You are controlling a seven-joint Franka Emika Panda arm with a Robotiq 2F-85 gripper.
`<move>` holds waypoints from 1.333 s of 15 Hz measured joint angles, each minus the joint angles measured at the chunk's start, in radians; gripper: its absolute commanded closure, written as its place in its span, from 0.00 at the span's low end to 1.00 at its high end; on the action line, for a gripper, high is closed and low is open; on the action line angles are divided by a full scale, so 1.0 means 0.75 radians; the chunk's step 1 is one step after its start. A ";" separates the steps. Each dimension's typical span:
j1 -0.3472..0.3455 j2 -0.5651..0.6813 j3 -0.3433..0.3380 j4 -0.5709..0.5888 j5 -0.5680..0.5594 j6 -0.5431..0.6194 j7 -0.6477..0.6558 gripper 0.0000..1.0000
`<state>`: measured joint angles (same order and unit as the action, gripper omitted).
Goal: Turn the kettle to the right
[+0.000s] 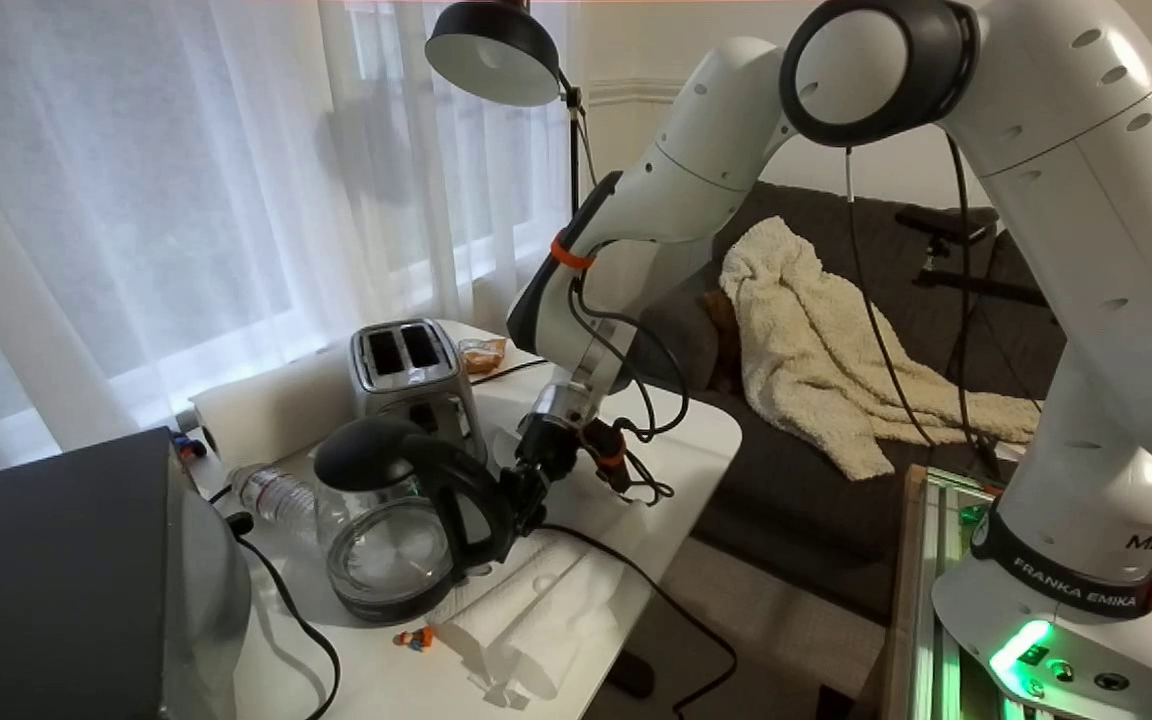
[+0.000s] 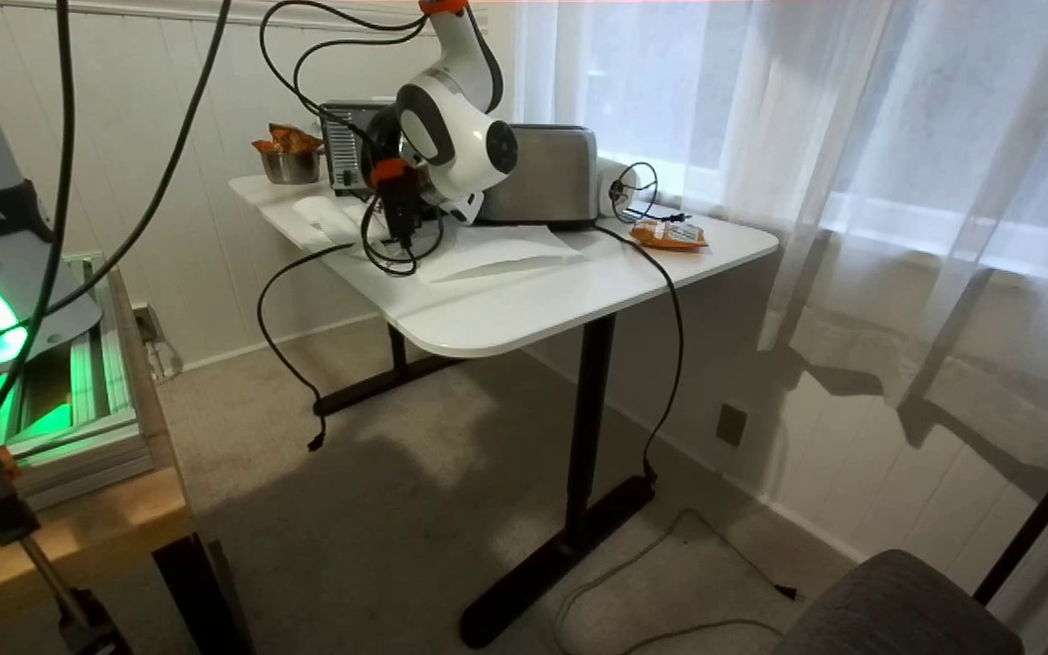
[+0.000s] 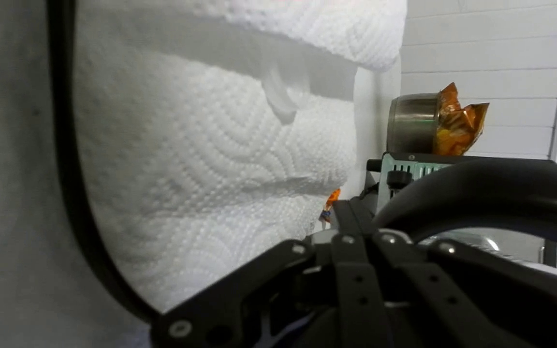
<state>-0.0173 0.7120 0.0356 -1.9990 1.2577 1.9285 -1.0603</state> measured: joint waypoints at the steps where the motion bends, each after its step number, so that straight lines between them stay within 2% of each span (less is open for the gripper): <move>1: -0.002 0.000 -0.001 0.000 -0.005 -0.021 0.000 1.00; 11: 0.015 0.006 0.012 -0.008 -0.014 -0.072 0.017 1.00; 20: 0.029 0.017 0.045 -0.009 0.128 0.057 -0.013 1.00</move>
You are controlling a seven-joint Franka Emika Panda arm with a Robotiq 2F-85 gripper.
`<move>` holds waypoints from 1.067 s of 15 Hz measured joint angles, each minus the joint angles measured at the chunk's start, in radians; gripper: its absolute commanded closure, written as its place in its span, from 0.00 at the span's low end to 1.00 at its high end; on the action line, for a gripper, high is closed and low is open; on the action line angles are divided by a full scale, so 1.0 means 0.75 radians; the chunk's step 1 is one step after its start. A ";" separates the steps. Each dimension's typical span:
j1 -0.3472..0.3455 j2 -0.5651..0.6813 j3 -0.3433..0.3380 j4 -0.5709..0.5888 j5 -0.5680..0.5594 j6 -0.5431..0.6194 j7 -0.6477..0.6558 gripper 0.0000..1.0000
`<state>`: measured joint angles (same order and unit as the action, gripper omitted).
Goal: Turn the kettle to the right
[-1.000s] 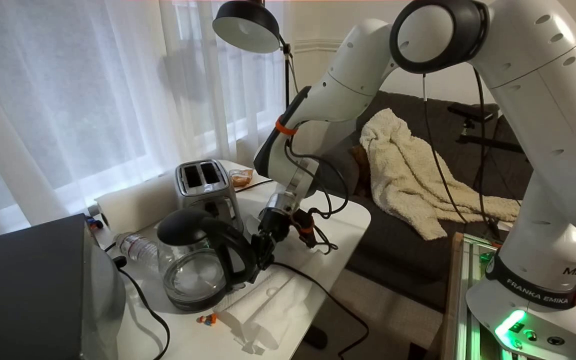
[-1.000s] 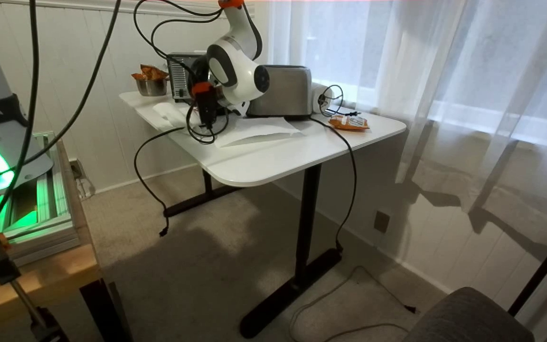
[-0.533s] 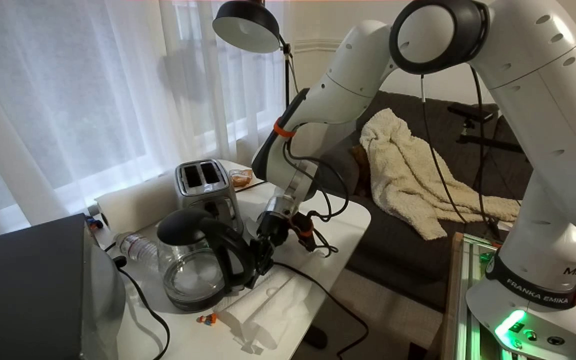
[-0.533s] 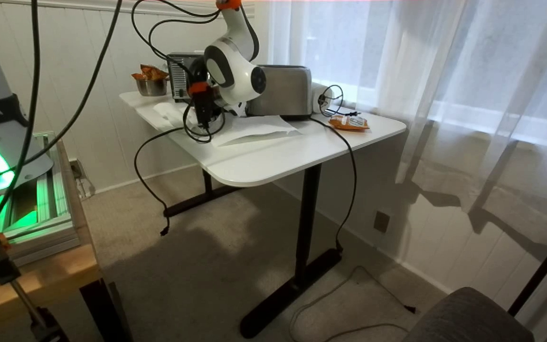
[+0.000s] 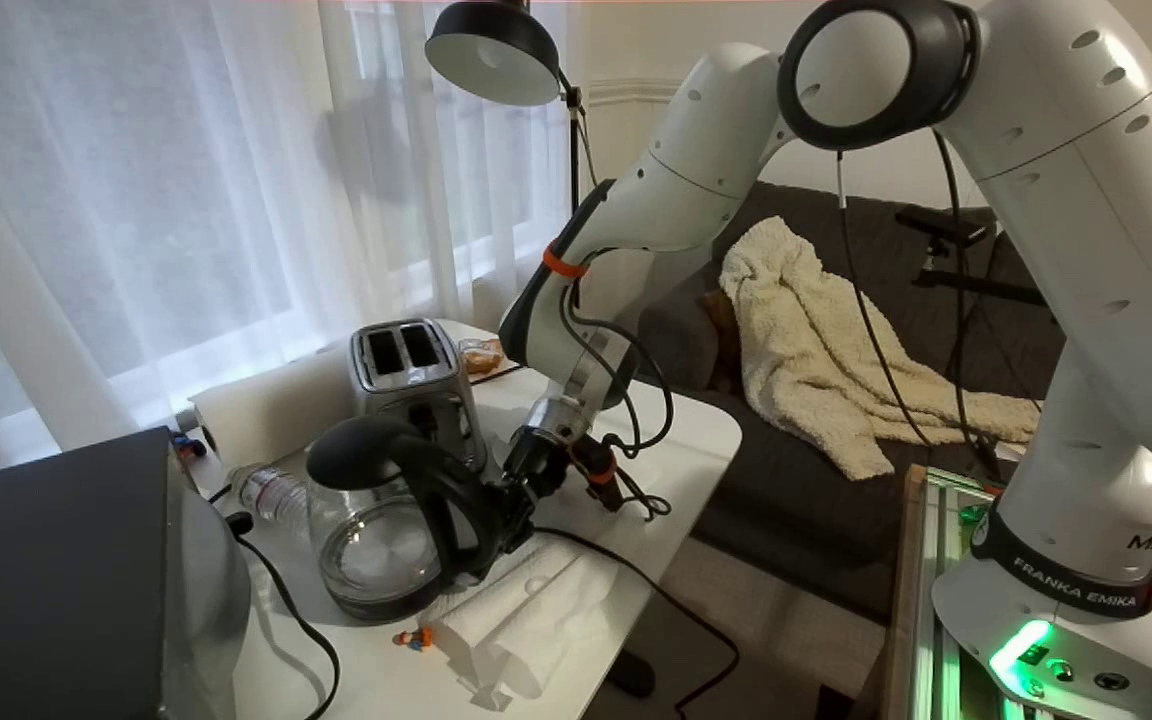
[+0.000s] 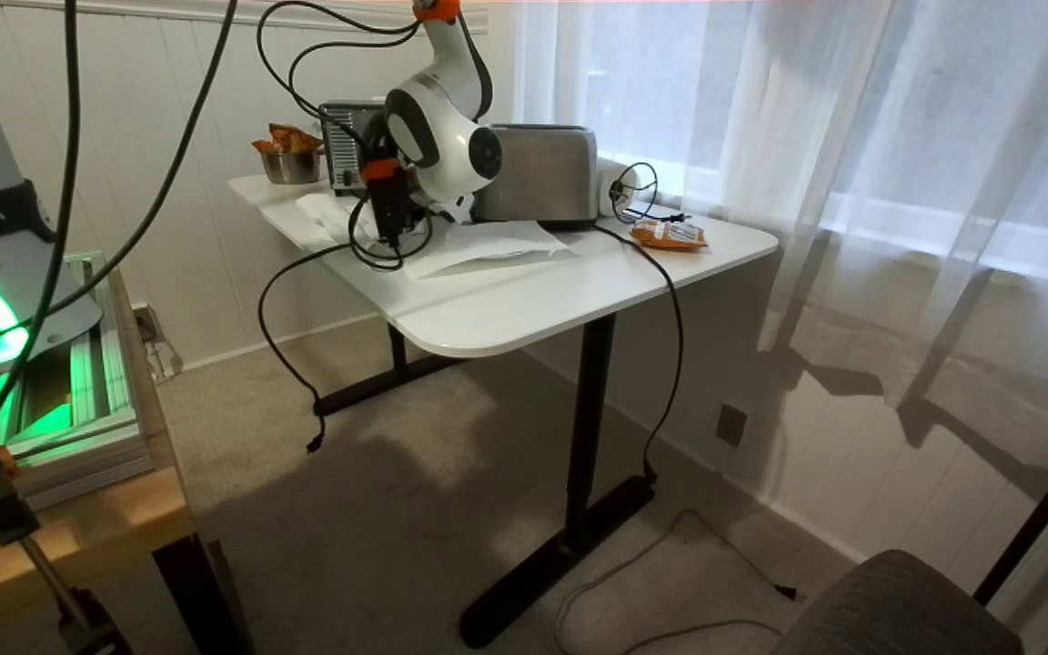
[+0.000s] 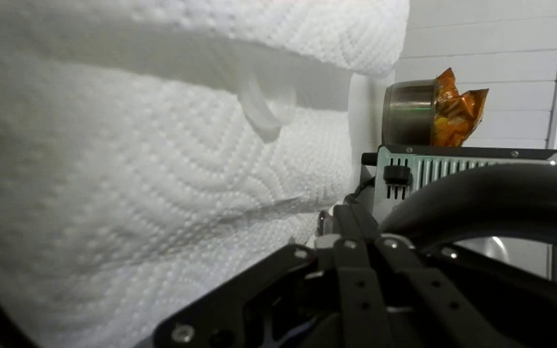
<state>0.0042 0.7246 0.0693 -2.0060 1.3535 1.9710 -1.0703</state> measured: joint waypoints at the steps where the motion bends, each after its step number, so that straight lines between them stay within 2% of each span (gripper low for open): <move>1: 0.004 0.001 0.003 0.000 0.016 0.010 -0.003 1.00; 10: 0.019 -0.025 -0.014 0.004 -0.011 0.025 0.005 1.00; 12: 0.022 -0.058 -0.035 0.002 -0.079 0.026 0.023 1.00; 16: 0.023 -0.178 -0.083 -0.007 -0.306 0.030 0.129 1.00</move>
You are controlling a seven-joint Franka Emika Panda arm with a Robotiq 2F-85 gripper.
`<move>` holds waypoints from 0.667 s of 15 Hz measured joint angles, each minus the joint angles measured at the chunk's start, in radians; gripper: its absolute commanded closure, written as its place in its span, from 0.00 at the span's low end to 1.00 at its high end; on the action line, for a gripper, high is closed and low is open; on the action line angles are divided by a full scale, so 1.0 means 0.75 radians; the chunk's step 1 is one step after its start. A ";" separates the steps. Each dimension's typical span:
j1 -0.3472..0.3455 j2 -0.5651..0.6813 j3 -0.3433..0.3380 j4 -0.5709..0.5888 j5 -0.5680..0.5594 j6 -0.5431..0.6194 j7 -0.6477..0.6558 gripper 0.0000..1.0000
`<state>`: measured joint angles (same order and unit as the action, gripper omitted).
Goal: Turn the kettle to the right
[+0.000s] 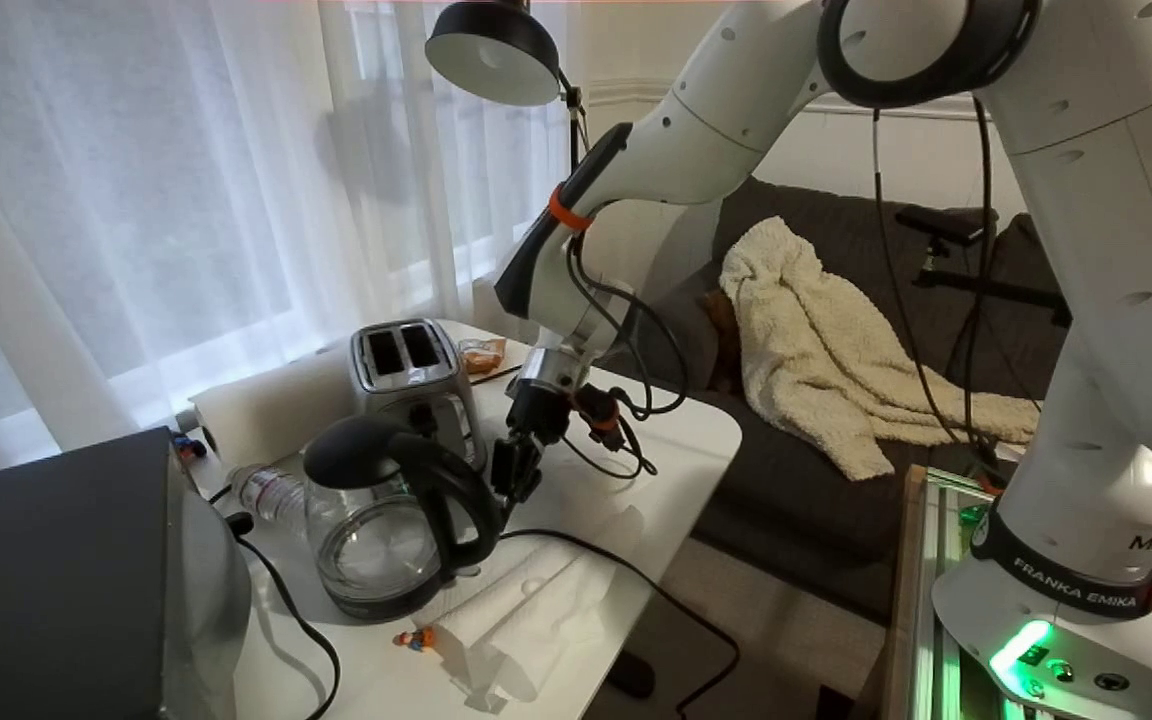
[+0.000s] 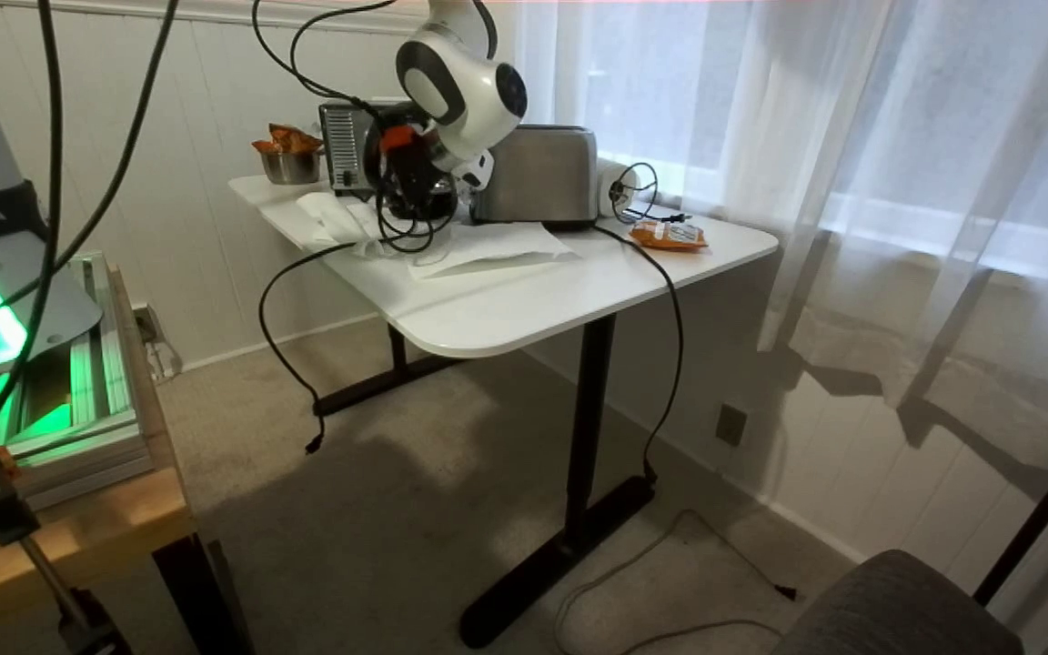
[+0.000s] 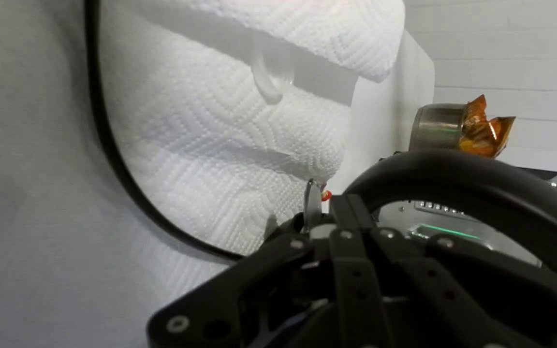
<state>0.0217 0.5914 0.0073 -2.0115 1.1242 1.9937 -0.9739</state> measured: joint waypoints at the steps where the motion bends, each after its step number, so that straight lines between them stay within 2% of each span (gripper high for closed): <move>1: 0.000 -0.037 -0.009 -0.001 -0.069 0.000 0.037 1.00; 10: 0.007 -0.336 0.005 -0.011 -0.678 -0.002 0.387 1.00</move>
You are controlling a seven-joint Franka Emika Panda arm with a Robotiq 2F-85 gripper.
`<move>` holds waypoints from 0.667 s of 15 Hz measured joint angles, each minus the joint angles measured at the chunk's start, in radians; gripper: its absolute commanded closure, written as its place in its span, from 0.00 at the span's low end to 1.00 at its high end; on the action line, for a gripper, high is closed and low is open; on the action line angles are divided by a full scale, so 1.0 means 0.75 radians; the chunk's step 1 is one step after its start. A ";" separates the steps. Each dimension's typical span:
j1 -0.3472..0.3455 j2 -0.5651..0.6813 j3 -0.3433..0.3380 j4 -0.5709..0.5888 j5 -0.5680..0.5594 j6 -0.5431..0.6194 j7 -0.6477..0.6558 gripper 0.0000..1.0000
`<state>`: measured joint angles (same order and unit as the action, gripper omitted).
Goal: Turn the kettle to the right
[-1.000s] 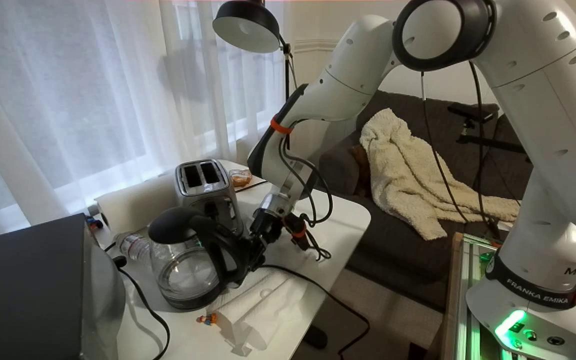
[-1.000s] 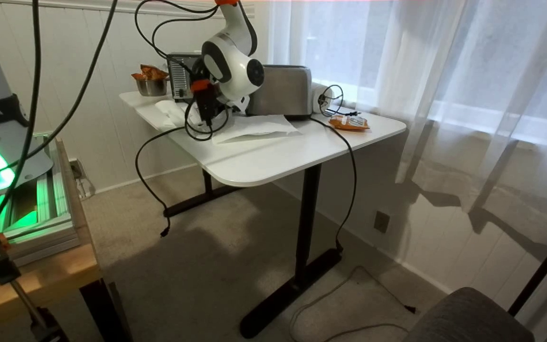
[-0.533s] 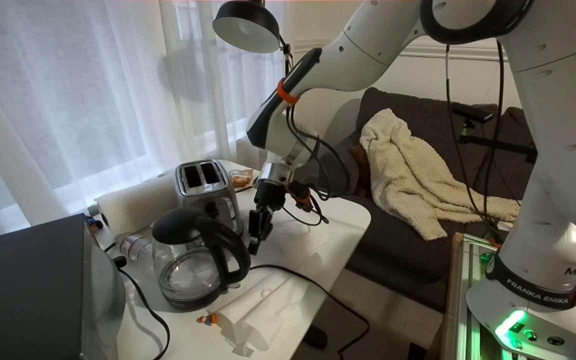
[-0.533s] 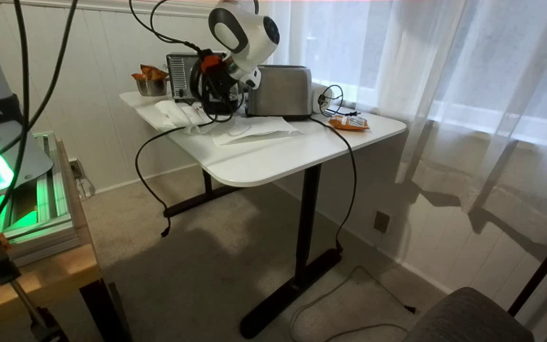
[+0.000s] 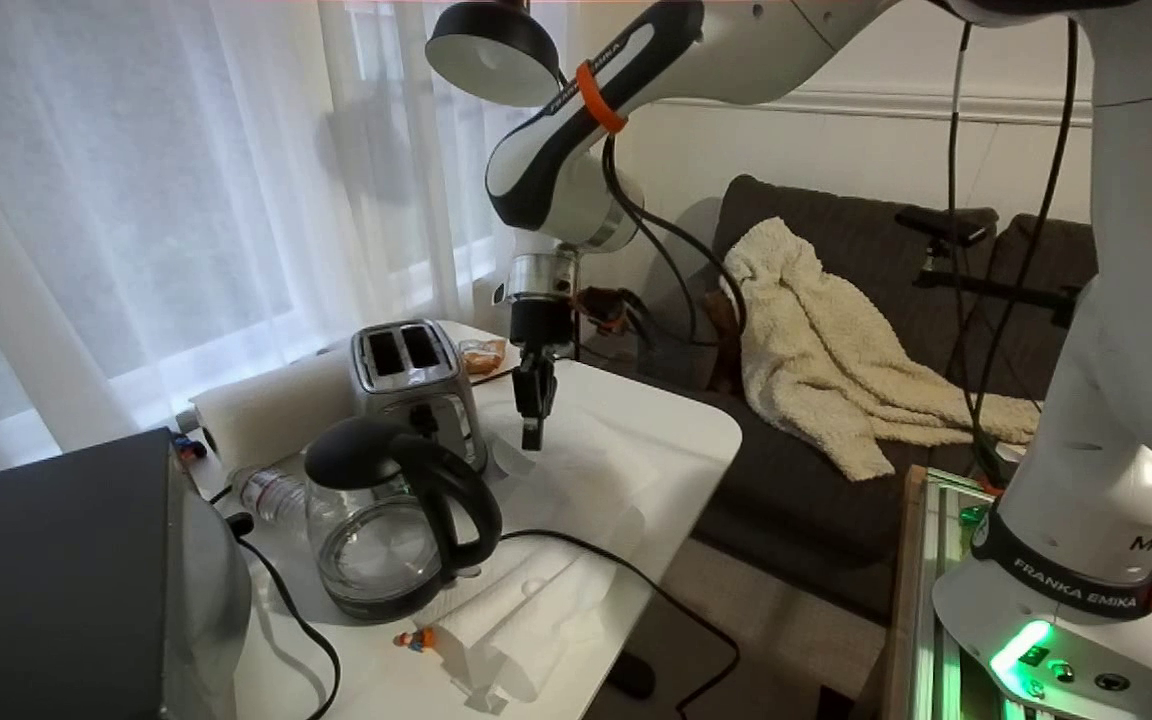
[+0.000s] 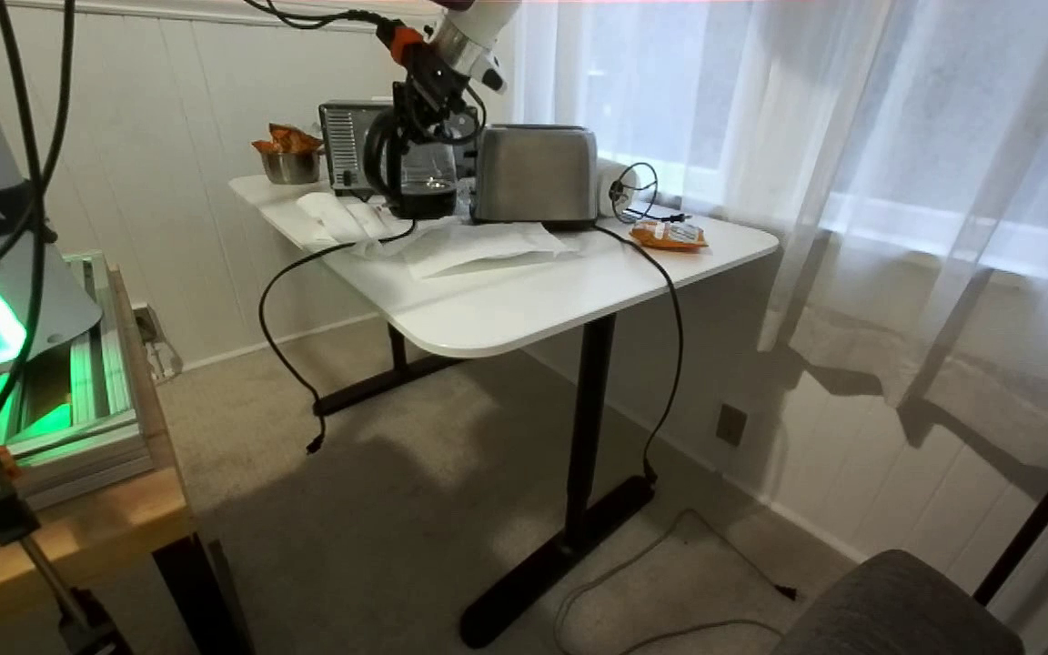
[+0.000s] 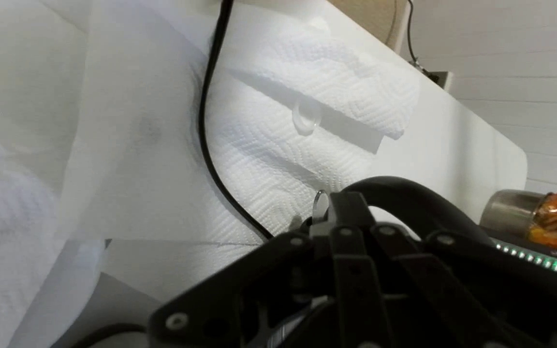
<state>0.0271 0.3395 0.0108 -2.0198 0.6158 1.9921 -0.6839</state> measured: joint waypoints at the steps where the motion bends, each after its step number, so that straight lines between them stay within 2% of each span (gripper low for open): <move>1: 0.000 -0.030 0.009 -0.003 -0.056 0.000 0.033 1.00; 9: 0.009 -0.224 0.083 -0.031 -0.376 0.000 0.260 1.00; 10: 0.014 -0.245 0.088 -0.033 -0.412 0.000 0.294 0.74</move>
<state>0.0374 0.1556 0.0769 -2.0442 0.3067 1.9921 -0.4630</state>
